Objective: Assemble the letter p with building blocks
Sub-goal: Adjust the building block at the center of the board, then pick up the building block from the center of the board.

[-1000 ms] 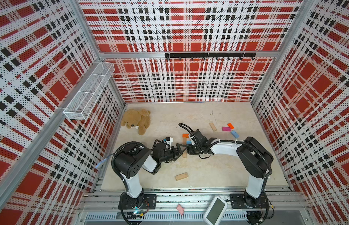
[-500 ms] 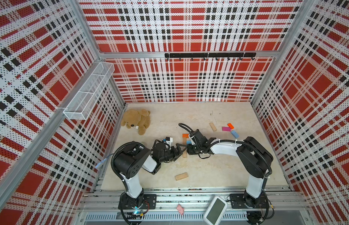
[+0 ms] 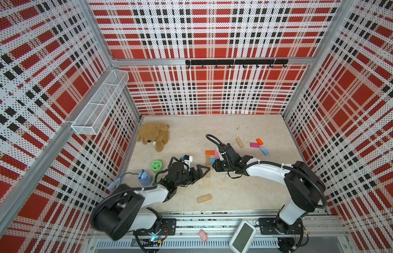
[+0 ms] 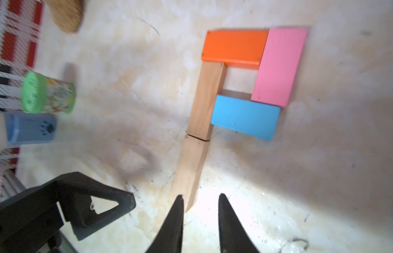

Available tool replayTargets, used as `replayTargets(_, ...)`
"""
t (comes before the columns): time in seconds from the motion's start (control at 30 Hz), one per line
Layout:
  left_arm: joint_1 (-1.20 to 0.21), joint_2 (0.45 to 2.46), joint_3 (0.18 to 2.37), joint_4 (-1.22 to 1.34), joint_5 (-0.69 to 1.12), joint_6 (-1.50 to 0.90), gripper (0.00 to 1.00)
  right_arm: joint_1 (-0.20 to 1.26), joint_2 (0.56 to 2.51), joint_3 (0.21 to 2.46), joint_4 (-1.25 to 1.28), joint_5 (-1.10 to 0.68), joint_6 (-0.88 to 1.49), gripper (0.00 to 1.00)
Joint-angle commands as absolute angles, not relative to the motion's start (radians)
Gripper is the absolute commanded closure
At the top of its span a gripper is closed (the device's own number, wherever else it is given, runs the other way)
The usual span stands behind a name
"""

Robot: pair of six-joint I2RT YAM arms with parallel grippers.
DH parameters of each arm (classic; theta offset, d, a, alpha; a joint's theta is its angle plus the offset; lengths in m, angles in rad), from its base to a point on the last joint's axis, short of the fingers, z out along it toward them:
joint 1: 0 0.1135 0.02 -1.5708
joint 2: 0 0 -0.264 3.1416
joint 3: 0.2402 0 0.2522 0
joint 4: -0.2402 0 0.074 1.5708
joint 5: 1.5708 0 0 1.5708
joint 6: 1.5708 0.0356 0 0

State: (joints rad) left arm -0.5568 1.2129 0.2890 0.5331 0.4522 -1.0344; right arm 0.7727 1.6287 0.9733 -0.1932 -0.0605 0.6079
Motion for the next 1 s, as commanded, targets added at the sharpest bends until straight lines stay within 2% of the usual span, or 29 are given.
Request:
replayTargets(0.0, -0.599, 1.004, 0.367, 0.149, 0.331, -0.942, 0.01, 0.748, 1.543, 0.943, -0.201, -0.013, 0.585, 0.67)
replayTargets(0.17, -0.705, 0.777, 0.538, -0.254, 0.142, -0.867, 0.01, 0.698, 1.439, 0.925, -0.247, 0.032, 0.555, 0.58)
replayTargets(0.37, -0.840, 0.818, 0.749, -0.510, 0.025, -0.804, 0.01, 0.562, 1.424, 0.982, -0.354, 0.128, 0.555, 0.38)
replayTargets(0.4, -0.865, 0.840, 0.772, -0.525, 0.002, -0.796, 0.01, 0.538, 1.436, 1.003, -0.378, 0.148, 0.560, 0.36)
replayTargets(0.53, -0.949, 0.968, 0.864, -0.558, -0.063, -0.758, 0.01, 0.432, 1.517, 1.104, -0.423, 0.210, 0.560, 0.17)
replayTargets(0.63, -0.967, 1.054, 0.908, -0.556, -0.074, -0.731, 0.01, 0.355, 1.624, 1.220, -0.490, 0.227, 0.558, 0.07)
replayTargets(0.77, -0.966, 1.140, 0.926, -0.529, -0.118, -0.678, 0.00, 0.259, 1.725, 1.320, -0.506, 0.208, 0.560, 0.01)
replayTargets(0.97, -0.932, 1.213, 0.845, -0.436, -0.065, -0.657, 0.01, 0.192, 1.871, 1.486, -0.598, 0.244, 0.599, 0.00)
